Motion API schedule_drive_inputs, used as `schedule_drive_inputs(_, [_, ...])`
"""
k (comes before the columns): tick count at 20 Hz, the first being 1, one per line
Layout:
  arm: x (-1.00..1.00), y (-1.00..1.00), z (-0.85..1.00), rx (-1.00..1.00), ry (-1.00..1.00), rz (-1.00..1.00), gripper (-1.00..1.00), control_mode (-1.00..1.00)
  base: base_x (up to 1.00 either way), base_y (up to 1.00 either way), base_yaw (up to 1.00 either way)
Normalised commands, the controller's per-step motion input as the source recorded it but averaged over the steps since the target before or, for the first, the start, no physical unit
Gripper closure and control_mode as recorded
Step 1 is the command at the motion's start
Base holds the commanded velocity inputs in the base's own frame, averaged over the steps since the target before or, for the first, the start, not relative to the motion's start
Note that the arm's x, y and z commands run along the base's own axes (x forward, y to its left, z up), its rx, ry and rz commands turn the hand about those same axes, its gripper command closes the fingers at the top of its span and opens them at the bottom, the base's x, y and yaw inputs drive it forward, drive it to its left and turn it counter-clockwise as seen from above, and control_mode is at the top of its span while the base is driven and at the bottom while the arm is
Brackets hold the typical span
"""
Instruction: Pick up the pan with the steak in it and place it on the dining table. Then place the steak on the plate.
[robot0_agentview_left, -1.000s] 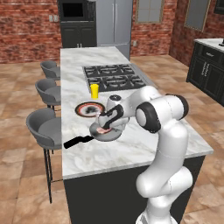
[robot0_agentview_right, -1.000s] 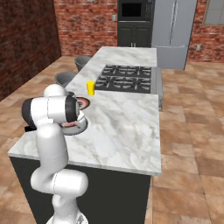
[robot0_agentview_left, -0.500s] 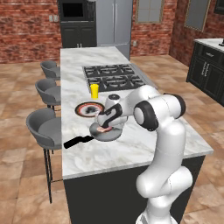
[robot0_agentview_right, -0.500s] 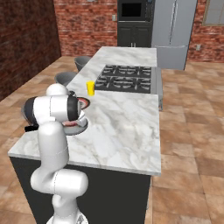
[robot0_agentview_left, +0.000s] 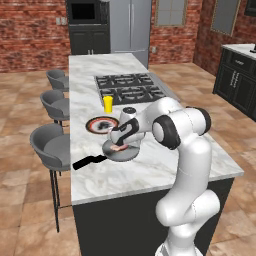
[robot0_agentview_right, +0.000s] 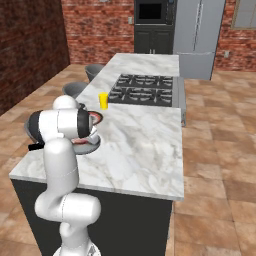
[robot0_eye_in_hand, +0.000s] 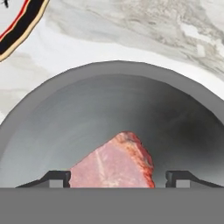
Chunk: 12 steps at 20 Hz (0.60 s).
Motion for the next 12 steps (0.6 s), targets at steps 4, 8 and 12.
schedule_drive_inputs(4, [0.0, 0.0, -0.09, 0.0, 0.0, 0.0, 1.0, -1.0, 0.0, 0.0, 0.0])
schedule_drive_inputs(8, [0.0, 0.0, 0.0, 0.0, 0.0, 0.0, 1.0, -1.0, 0.0, 0.0, 0.0])
schedule_drive_inputs(12, [0.0, 0.0, 0.01, 0.0, 0.0, 0.0, 1.0, -1.0, 0.0, 0.0, 0.0])
